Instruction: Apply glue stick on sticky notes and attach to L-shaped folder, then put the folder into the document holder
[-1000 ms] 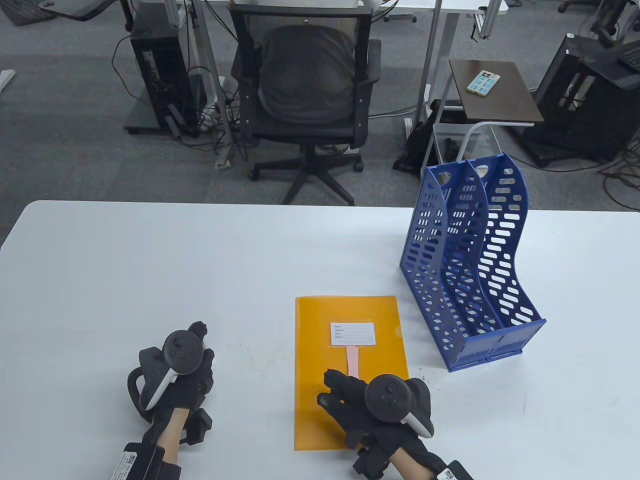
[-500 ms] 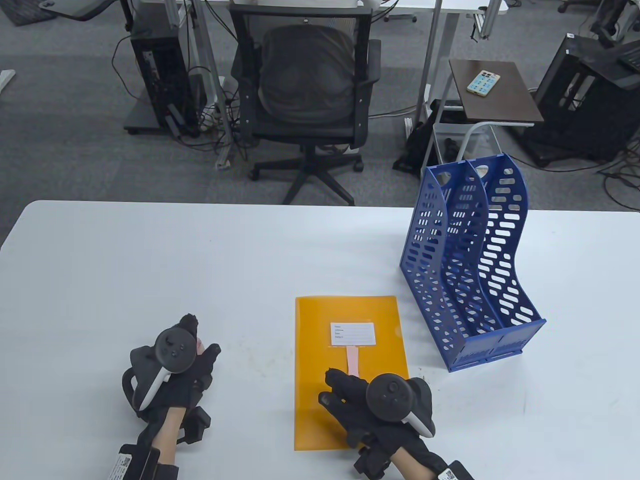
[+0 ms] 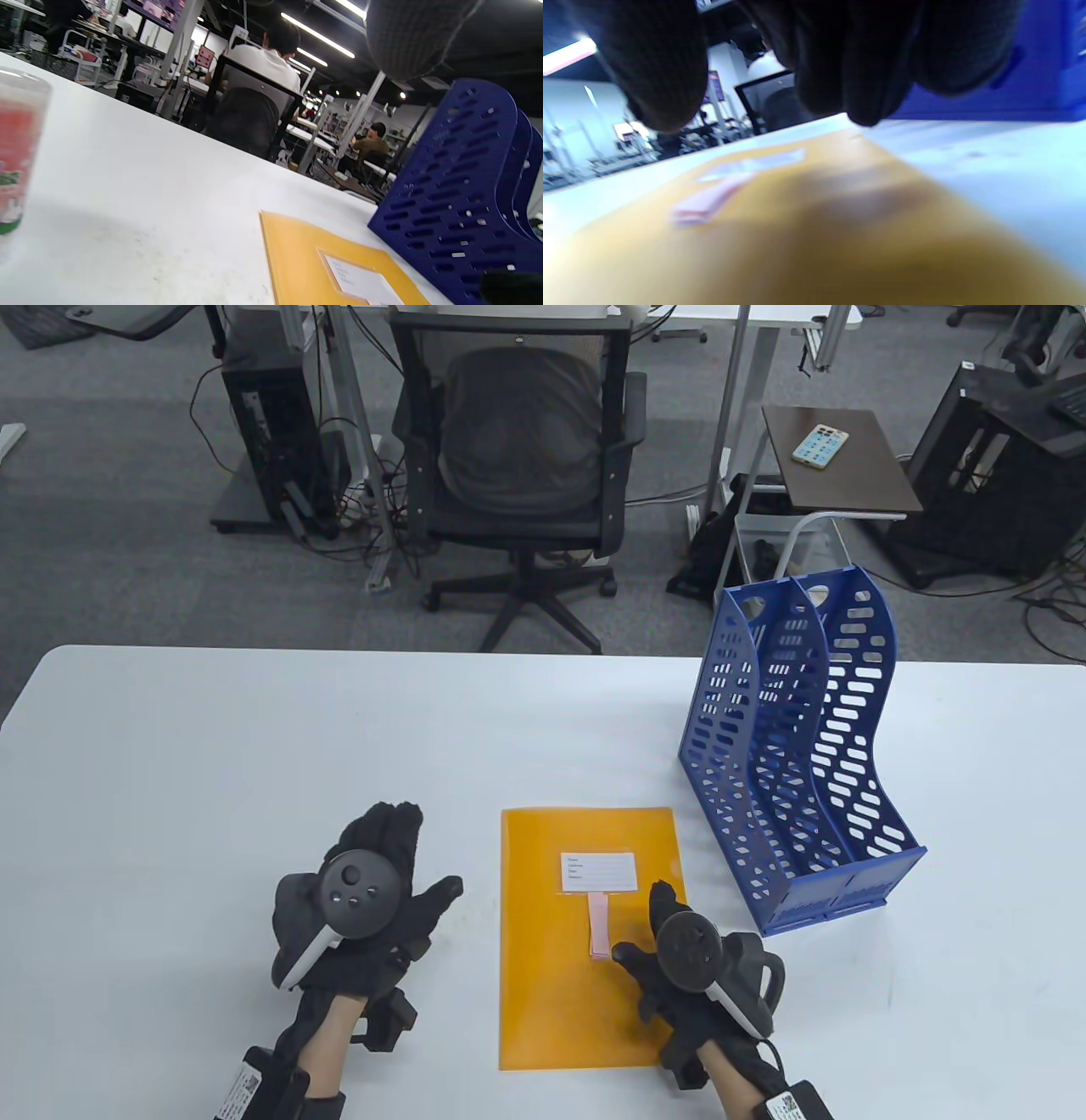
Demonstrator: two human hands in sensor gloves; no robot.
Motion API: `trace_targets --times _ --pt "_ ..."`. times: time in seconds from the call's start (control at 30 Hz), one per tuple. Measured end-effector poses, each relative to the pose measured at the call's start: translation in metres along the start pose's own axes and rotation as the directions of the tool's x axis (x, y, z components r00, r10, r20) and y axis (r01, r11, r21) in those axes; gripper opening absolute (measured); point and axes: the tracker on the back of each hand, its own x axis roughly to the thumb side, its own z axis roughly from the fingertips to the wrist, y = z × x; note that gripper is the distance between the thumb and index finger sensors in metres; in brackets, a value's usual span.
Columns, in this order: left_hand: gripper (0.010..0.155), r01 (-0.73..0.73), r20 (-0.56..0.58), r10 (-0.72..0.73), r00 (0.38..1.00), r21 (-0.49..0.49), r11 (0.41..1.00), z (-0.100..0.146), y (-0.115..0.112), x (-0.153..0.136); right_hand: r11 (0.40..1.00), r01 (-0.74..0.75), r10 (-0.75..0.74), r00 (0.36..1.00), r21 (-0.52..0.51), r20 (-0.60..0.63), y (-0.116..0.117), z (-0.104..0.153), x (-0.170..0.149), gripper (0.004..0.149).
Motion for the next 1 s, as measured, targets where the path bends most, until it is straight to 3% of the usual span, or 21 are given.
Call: trace_targets --times 0.17,0.23,0.4,0.67,0.87,1.0 --pt "0.077 0.045 -0.008 -0.046 0.999 -0.121 0.992 -0.011 -0.033 0.017 0.993 -0.101 0.104 0.994 0.061 -0.032 0.006 -0.005 -0.006 0.09" --pt "0.07 0.053 -0.049 -0.065 0.997 -0.225 0.973 -0.017 -0.054 0.019 0.988 -0.113 0.118 0.992 0.108 -0.035 0.008 -0.005 -0.005 0.09" --pt "0.056 0.105 -0.163 -0.167 0.973 -0.334 0.937 -0.026 -0.089 0.013 0.971 -0.151 0.159 0.987 0.185 -0.026 0.013 -0.004 -0.001 0.091" --pt "0.061 0.119 -0.296 -0.242 0.924 -0.379 0.918 -0.033 -0.117 0.012 0.956 -0.211 0.216 0.976 0.202 -0.001 0.018 -0.003 0.006 0.089" --pt "0.064 0.116 -0.317 -0.252 0.914 -0.39 0.913 -0.041 -0.125 0.019 0.951 -0.236 0.238 0.971 0.201 0.017 0.019 -0.003 0.01 0.087" --pt "0.062 0.042 -0.32 -0.175 0.931 -0.383 0.923 -0.045 -0.129 0.023 0.949 -0.245 0.242 0.97 0.197 0.038 0.02 -0.004 0.011 0.087"
